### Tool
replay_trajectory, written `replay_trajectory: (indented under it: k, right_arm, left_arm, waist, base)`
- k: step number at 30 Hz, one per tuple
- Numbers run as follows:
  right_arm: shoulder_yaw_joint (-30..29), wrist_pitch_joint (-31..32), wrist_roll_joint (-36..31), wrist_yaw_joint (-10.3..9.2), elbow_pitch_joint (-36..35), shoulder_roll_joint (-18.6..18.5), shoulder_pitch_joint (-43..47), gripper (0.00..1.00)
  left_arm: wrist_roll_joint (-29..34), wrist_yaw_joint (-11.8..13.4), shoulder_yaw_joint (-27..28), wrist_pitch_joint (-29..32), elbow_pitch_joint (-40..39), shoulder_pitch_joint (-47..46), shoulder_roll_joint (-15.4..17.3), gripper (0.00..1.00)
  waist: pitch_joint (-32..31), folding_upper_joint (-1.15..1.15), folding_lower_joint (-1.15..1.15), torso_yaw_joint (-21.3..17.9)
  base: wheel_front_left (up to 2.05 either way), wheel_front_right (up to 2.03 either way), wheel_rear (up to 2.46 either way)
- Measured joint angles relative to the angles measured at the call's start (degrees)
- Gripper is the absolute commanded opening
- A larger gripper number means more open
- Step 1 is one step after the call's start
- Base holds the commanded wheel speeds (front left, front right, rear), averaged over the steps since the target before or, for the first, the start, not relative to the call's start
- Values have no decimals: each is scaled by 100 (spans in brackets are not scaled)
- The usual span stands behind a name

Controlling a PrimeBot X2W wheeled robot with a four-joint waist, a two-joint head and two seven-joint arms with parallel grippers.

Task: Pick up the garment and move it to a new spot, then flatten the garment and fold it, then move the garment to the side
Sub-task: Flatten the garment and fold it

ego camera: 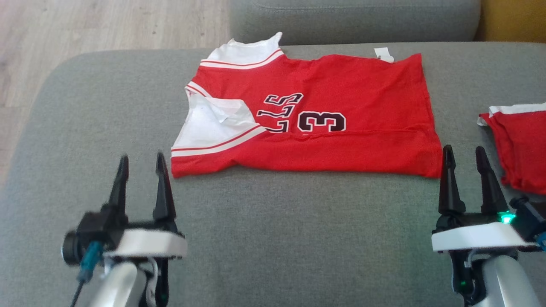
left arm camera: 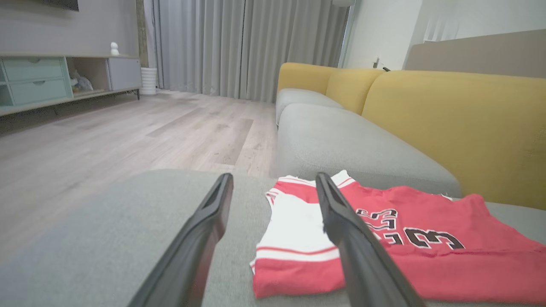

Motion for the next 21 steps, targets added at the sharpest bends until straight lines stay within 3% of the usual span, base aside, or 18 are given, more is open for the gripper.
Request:
replay_trajectory:
  k: [7,13,21]
  right_arm:
    - [32,0,-85,0,-220,57,-19,100]
    - [143,-7,-100,0,-350,76,-285,100]
    - [214,-15,-120,0,-347,78,-369,100]
  left_arm:
    - [310,-472,364,-1,338,114,-266,100]
    - [238,-726,365,234,1345,-478,-298,100]
    - [134,-792,443,600,2515,-1255,-296,100]
  waist:
    - [207,0,1,-124]
    - [564,0,2,-253]
    - [1008,0,3,-502]
  base:
    - [0,0,0]
    - [0,0,0]
    - [0,0,0]
